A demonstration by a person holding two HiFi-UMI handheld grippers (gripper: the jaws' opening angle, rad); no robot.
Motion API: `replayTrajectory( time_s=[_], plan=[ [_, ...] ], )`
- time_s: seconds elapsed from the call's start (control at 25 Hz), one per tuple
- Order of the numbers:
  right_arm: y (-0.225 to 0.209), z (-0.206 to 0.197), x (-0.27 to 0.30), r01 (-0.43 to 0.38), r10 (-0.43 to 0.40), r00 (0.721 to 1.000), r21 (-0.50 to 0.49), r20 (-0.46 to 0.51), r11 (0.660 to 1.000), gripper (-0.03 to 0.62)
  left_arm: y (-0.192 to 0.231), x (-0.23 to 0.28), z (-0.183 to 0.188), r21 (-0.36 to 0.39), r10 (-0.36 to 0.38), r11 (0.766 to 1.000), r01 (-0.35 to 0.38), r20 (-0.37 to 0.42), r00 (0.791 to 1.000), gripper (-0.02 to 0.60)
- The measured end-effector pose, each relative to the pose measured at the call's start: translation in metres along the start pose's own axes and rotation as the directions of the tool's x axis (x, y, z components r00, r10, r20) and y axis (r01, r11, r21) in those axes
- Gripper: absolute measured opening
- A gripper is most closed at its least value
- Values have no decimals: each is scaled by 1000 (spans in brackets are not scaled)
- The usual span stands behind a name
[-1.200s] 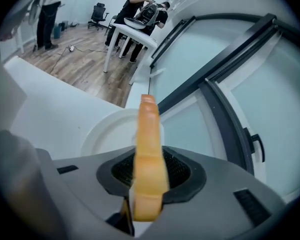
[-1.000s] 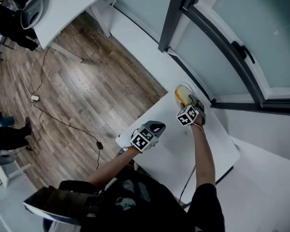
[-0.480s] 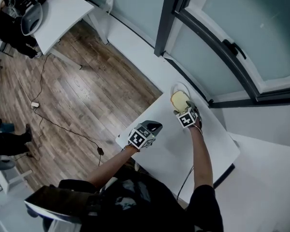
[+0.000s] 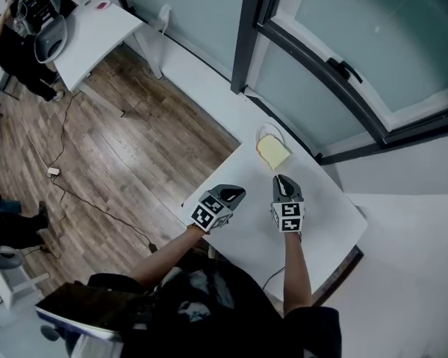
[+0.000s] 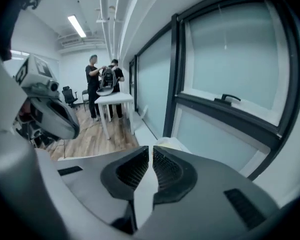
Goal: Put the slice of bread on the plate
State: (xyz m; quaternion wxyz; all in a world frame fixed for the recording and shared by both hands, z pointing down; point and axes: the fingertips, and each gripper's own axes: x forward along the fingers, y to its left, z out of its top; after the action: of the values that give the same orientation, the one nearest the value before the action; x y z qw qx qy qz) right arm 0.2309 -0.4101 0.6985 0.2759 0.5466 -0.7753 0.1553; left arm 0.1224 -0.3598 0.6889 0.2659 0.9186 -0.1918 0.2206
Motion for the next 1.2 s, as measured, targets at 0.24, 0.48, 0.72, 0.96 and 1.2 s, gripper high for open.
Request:
replayTrajectory(
  time_s=[0.24, 0.48, 0.72, 0.96, 1.2],
  plan=[
    [15, 1, -95, 48, -69, 989, 155, 129, 987, 9, -34, -34, 32, 118, 66, 989, -85, 156, 986, 6],
    [40, -1, -175, 60, -126, 965, 271, 231, 961, 9, -86, -64, 29, 132, 60, 987, -94, 245, 968, 6],
    [68, -4, -216, 10, -96, 954, 293, 282, 956, 9, -131, -72, 13, 159, 8, 986, -49, 249, 968, 6],
    [77, -2, -234, 9, -103, 945, 291, 310, 957, 9, -139, -81, 20, 181, 31, 980, -80, 262, 965, 6],
    [87, 9, -241, 24, -127, 938, 307, 321, 951, 9, -133, -93, 31, 176, 24, 982, -73, 266, 964, 5]
  ],
)
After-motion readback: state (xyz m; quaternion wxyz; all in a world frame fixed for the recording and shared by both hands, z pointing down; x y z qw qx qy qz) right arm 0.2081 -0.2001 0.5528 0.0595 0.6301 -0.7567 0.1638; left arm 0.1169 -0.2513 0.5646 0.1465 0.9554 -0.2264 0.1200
